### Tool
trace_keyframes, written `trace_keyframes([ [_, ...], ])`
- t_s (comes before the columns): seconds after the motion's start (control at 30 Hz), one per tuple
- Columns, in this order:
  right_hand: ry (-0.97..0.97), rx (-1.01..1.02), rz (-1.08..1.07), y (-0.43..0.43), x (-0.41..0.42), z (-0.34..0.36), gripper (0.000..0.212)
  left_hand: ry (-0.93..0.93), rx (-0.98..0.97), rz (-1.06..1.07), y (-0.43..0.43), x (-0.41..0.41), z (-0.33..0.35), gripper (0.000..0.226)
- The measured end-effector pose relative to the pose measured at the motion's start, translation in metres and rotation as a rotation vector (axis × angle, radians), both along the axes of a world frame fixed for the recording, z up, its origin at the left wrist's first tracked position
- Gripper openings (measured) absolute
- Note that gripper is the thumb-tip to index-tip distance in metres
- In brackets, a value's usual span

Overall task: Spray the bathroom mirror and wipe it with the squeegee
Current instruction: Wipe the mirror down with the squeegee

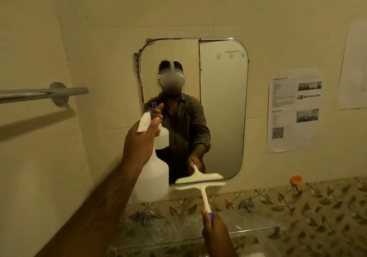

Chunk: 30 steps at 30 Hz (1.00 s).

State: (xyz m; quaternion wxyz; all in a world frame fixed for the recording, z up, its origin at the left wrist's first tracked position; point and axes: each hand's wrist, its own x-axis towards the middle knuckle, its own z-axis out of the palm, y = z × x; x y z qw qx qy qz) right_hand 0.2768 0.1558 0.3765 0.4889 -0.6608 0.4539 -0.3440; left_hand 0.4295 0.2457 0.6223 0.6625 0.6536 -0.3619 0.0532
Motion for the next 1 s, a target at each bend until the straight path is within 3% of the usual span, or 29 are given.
trace_keyframes([
  [0.17, -0.162, -0.009, 0.017, -0.001, -0.018, 0.039, 0.032, -0.026, 0.008, 0.036, 0.008, -0.012, 0.006, 0.047],
  [0.27, -0.373, -0.093, 0.186, -0.009, -0.025, 0.122, 0.031, -0.014, -0.030, 0.079, 0.011, -0.018, 0.019, 0.043],
  [0.37, -0.465, -0.249, 0.321, -0.023, -0.027, 0.212, 0.033, -0.038, -0.056, 0.156, 0.010, -0.026, 0.030, 0.041],
  [0.53, -0.638, -0.377, 0.406, -0.038, -0.006, 0.307, 0.035, -0.060, -0.046, 0.163, 0.013, -0.032, 0.037, 0.041],
  [0.7, -0.594, -0.485, 0.474, -0.038, 0.029, 0.341, 0.040, -0.042, -0.163, 0.221, 0.022, -0.029, 0.040, 0.035],
  [0.83, -0.537, -0.505, 0.566, -0.034, 0.057, 0.347, 0.027, -0.076, -0.178, 0.208, 0.030, -0.016, 0.045, 0.036],
  [1.0, -0.433, -0.721, 0.359, -0.032, 0.085, 0.331, 0.013, -0.077, -0.149, 0.158, 0.034, 0.004, 0.050, 0.039],
])
